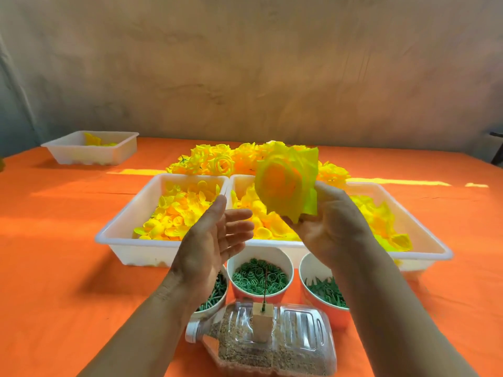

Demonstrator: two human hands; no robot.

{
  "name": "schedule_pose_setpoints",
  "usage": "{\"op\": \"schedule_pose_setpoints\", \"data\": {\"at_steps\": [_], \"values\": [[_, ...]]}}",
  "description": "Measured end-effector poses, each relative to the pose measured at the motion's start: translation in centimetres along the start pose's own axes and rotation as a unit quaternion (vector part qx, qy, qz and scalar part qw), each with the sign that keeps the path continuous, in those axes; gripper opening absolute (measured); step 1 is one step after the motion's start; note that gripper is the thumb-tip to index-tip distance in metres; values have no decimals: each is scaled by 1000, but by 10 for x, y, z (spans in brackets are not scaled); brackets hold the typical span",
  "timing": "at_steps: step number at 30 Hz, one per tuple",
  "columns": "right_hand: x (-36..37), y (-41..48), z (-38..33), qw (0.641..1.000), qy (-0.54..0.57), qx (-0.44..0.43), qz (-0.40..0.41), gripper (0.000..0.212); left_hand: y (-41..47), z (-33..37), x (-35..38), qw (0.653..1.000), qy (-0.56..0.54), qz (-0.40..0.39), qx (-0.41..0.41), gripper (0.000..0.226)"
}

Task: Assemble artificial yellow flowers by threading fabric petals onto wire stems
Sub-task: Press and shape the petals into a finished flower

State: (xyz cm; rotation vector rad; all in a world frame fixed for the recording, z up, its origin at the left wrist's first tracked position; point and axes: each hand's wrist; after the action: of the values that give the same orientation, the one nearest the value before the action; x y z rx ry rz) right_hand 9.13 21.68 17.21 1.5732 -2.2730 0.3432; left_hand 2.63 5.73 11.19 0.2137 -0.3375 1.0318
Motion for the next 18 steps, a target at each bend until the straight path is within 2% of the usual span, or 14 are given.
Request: {"op": "schedule_pose_setpoints", "data": {"at_steps": [2, 4, 9, 14, 18], "values": [[-9, 4, 12, 998, 40, 51, -15, 35, 1, 4, 6, 1000, 9, -8, -11, 49], [-15, 5, 24, 995, 69, 77, -15, 37, 2, 5, 12, 1000, 9, -14, -24, 40], [-24, 4, 43, 991, 89, 100, -9, 21, 4, 5, 23, 999, -4, -28, -38, 25], [-36, 2, 50, 994, 38, 87, -62, 25, 9, 5, 23, 997, -51, 13, -52, 29], [-48, -1, 49, 987, -22, 96, -125, 29, 7, 8, 22, 999, -29, -5, -32, 41]]}}
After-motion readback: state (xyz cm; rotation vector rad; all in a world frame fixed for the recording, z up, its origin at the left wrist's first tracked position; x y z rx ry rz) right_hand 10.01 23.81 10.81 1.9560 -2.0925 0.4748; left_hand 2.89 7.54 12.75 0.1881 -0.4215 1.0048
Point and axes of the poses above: each hand's wrist, its own y-axis towards the middle knuckle, its own x-axis out of the palm, z = x × y, and after that the axes turned 7 degrees about -y, right-handed
